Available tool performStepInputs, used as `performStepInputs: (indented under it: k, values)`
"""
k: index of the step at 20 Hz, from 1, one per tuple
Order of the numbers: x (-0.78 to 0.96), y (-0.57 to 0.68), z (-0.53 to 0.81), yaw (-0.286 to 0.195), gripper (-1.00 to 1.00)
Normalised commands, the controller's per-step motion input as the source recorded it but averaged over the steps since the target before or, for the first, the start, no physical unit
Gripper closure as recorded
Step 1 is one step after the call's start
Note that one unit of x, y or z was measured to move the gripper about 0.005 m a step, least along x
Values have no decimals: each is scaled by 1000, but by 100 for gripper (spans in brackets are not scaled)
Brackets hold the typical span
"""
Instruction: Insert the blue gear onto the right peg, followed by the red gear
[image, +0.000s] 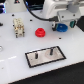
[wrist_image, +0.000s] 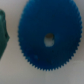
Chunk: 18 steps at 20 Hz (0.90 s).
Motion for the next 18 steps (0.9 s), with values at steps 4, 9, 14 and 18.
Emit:
performStepInputs:
  k: [4, 9, 14, 18]
  values:
    - [0, 108, 39, 0, -100]
    - [-218, 4, -112, 0, 100]
    - [-230, -33, -62, 0, 100]
    - [-115, -44, -51, 0, 100]
